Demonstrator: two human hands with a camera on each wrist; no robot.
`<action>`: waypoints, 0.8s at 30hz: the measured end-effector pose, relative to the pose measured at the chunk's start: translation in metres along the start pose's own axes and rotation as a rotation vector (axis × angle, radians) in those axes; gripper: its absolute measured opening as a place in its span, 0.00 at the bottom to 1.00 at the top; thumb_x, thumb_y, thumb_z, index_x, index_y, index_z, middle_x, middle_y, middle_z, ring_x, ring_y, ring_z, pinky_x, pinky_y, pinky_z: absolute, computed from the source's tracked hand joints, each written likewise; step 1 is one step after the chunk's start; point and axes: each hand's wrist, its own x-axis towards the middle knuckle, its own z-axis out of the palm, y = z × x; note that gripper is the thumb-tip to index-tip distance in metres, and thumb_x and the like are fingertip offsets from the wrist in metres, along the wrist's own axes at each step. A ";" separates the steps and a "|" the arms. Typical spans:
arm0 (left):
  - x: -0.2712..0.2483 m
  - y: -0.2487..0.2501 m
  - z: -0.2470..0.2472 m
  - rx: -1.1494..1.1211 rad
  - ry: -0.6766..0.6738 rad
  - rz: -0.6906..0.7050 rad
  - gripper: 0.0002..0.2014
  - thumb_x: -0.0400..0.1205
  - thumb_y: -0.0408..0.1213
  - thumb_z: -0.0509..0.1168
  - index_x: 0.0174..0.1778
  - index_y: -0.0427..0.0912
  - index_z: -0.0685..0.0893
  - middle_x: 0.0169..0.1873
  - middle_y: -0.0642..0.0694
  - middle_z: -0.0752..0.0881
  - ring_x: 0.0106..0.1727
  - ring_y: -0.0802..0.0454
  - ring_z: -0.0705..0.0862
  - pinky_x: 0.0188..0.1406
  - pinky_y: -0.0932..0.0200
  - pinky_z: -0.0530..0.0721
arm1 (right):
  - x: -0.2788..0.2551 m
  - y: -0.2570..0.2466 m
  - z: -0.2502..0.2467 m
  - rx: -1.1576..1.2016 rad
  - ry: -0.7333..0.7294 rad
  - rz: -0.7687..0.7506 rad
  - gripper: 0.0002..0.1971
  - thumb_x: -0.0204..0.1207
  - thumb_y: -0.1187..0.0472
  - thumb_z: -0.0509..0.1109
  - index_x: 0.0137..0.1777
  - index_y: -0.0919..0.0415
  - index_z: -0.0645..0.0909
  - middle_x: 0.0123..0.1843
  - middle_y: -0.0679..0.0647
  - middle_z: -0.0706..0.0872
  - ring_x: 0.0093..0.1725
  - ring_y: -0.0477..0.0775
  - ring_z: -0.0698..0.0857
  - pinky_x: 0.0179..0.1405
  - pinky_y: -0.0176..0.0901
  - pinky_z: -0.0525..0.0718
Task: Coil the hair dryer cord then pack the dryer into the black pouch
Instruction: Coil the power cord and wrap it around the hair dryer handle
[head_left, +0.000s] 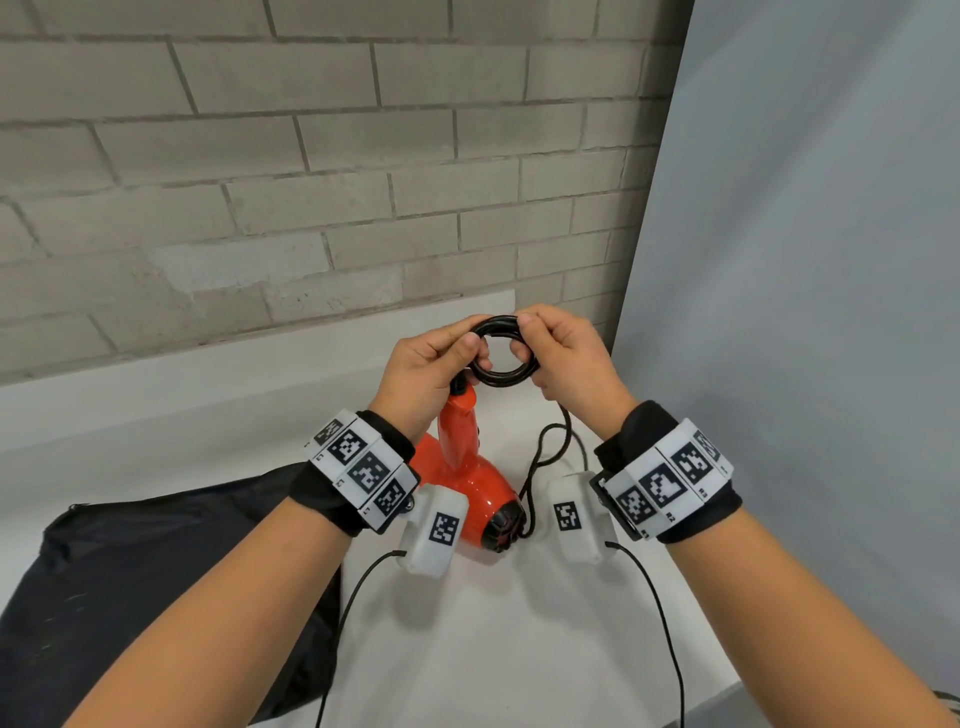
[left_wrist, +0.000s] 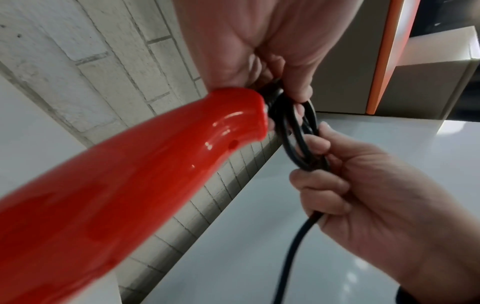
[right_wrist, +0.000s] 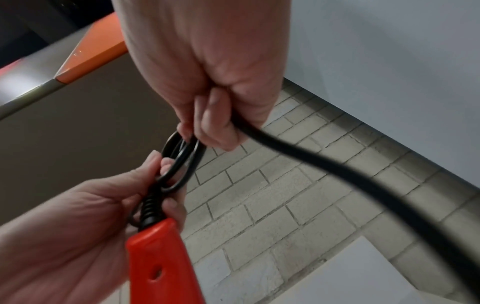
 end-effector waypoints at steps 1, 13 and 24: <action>-0.001 0.000 0.001 0.019 0.008 0.009 0.16 0.81 0.27 0.57 0.65 0.40 0.75 0.24 0.57 0.84 0.29 0.64 0.81 0.31 0.70 0.79 | -0.002 0.001 -0.001 0.032 -0.019 0.018 0.15 0.84 0.63 0.52 0.48 0.71 0.79 0.29 0.51 0.75 0.16 0.39 0.68 0.15 0.27 0.65; 0.001 -0.003 0.003 -0.011 0.062 -0.015 0.13 0.81 0.28 0.58 0.53 0.48 0.84 0.26 0.57 0.86 0.30 0.61 0.80 0.33 0.68 0.80 | -0.042 0.107 -0.038 -0.920 -0.501 0.621 0.18 0.80 0.61 0.60 0.69 0.57 0.73 0.73 0.58 0.74 0.70 0.57 0.75 0.65 0.43 0.73; 0.004 0.000 0.008 -0.042 0.070 -0.056 0.12 0.81 0.28 0.58 0.53 0.46 0.84 0.26 0.56 0.85 0.29 0.61 0.80 0.30 0.69 0.78 | -0.035 0.149 -0.025 -1.229 -0.568 0.674 0.18 0.82 0.63 0.54 0.69 0.68 0.72 0.71 0.64 0.76 0.70 0.62 0.76 0.72 0.51 0.73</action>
